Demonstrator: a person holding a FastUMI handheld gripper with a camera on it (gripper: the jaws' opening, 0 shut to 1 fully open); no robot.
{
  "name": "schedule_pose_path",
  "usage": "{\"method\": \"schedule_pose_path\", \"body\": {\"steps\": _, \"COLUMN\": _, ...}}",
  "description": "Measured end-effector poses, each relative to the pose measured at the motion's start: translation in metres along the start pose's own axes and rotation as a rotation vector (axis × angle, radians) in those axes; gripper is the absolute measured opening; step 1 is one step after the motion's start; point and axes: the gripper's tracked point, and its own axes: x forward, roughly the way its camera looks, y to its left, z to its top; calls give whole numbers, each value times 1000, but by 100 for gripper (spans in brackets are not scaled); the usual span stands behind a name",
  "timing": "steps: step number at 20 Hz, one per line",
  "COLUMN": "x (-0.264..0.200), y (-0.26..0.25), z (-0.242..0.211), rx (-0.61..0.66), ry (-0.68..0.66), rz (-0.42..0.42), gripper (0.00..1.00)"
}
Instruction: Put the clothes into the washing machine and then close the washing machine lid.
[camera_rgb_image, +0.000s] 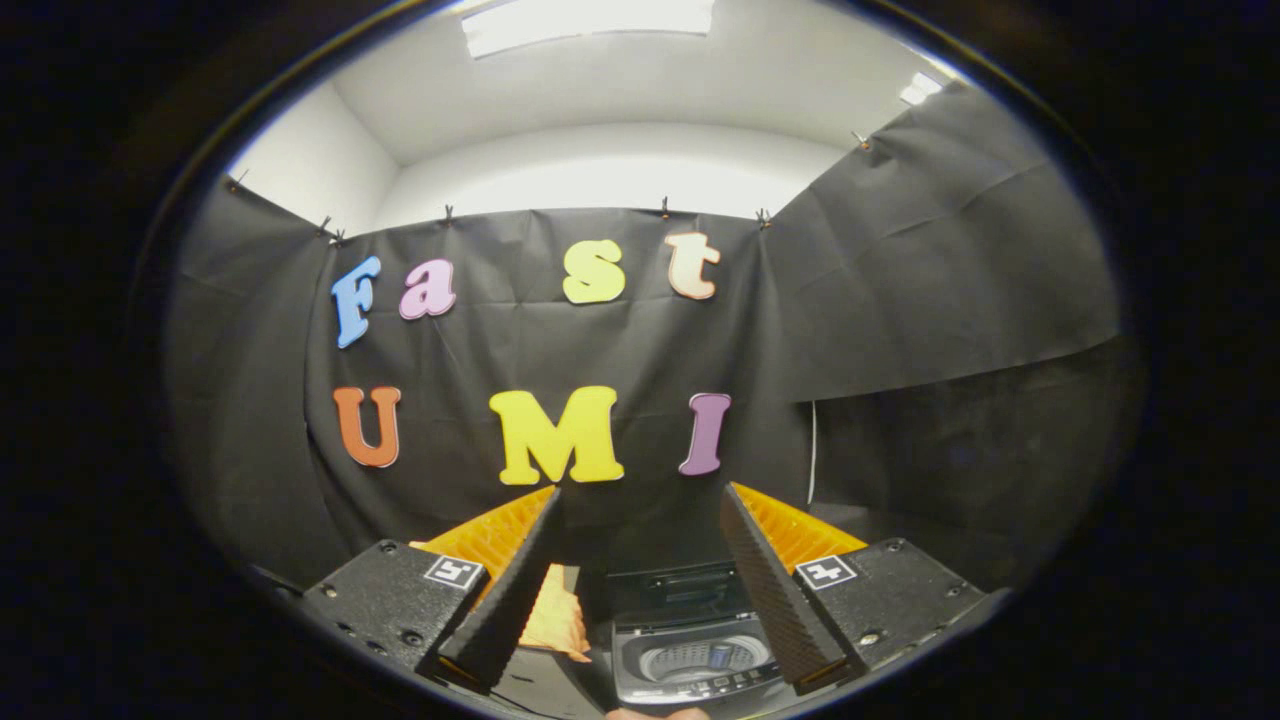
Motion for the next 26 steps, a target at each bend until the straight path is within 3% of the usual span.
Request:
{"method": "schedule_pose_path", "body": {"steps": 10, "x": 42, "y": 149, "z": -35, "rx": 17, "ry": 161, "rz": 136, "gripper": 98}}
{"method": "schedule_pose_path", "body": {"steps": 15, "x": 78, "y": 208, "z": -101, "rx": 57, "ry": 408, "rz": 231, "gripper": 98}}
{"method": "schedule_pose_path", "body": {"steps": 20, "x": 130, "y": 241, "z": -141, "rx": -5, "ry": 534, "rz": 284, "gripper": 99}}
{"method": "schedule_pose_path", "body": {"steps": 26, "x": 171, "y": 264, "z": -228, "rx": 5, "ry": 908, "rz": 316, "gripper": 98}}
